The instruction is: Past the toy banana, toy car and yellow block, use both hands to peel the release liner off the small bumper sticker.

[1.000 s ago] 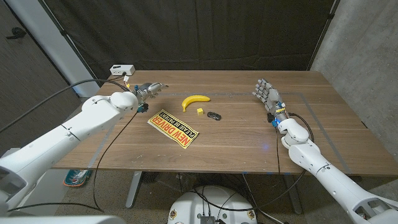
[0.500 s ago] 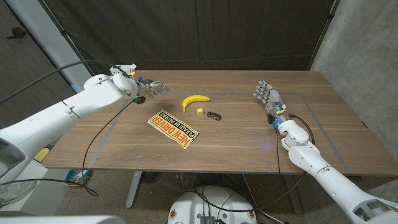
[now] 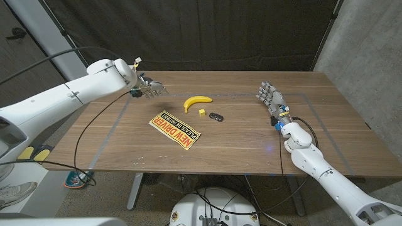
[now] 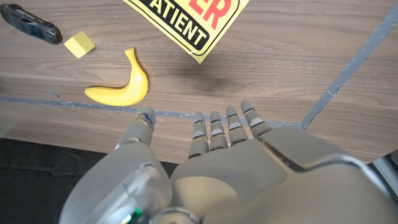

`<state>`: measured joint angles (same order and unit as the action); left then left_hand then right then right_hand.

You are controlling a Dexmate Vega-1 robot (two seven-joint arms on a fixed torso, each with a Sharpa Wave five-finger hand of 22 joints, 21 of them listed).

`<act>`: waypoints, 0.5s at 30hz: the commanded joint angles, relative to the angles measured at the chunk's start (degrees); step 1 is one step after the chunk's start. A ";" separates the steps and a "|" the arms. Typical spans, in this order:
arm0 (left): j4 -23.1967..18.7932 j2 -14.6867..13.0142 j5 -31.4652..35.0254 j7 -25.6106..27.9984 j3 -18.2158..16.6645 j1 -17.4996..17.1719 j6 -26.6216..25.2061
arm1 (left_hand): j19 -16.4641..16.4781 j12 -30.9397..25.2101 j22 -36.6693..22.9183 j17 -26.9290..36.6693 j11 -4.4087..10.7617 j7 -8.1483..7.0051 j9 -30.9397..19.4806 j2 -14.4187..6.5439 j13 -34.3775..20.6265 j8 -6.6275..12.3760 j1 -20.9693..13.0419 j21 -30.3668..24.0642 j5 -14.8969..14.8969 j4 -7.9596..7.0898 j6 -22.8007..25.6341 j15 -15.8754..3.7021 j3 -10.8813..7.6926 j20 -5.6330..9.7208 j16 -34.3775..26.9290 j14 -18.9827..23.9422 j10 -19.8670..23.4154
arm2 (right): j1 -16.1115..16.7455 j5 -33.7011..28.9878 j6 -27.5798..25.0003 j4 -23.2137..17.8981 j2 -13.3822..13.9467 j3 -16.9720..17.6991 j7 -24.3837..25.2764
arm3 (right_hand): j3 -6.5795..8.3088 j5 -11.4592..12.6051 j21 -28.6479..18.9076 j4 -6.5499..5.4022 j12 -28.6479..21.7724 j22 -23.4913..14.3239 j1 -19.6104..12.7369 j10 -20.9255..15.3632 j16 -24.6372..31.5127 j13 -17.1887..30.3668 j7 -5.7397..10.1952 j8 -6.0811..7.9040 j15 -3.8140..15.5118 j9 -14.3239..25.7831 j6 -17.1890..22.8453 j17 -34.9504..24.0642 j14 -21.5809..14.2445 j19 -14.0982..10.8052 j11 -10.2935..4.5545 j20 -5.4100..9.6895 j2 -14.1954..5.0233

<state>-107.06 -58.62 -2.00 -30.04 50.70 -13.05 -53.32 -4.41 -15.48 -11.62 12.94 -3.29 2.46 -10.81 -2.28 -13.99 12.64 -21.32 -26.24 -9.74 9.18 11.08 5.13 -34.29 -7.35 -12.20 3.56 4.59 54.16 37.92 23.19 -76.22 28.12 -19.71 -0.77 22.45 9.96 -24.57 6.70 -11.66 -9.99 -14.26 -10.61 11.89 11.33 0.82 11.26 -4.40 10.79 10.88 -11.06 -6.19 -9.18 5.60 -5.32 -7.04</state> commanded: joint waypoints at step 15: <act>3.08 5.12 33.26 -26.38 22.09 16.54 -3.45 | 1.19 -2.18 -0.05 0.79 2.54 -3.51 -0.46 1.92 -1.44 2.19 -4.77 0.04 -0.47 1.53 7.94 -2.16 1.08 0.74 -0.49 -1.33 0.84 | -0.38 0.33 1.78 2.03 -1.17 0.01 -0.89 | 0.15 0.32 0.38 -0.47 -0.33 -0.18 0.78 -1.02 0.39 0.14 0.03 0.33 -0.17 0.10 0.66 -0.23 -0.82 -0.90 0.00 0.15 -0.09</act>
<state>-104.95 -55.92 17.06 -47.79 65.11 -1.10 -56.47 -4.15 -17.01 -11.62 13.64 -1.39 -0.81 -11.08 -0.71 -15.16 14.34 -24.86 -26.24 -9.75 10.31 18.05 3.60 -33.19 -6.50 -12.58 2.12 4.99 53.73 38.11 24.33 -74.66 27.29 -19.75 -1.56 22.61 9.96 -24.34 6.54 -11.66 -9.99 -13.96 -11.14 11.89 11.33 1.02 11.26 -4.69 10.79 11.07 -11.05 -6.51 -9.49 5.69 -5.01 -7.34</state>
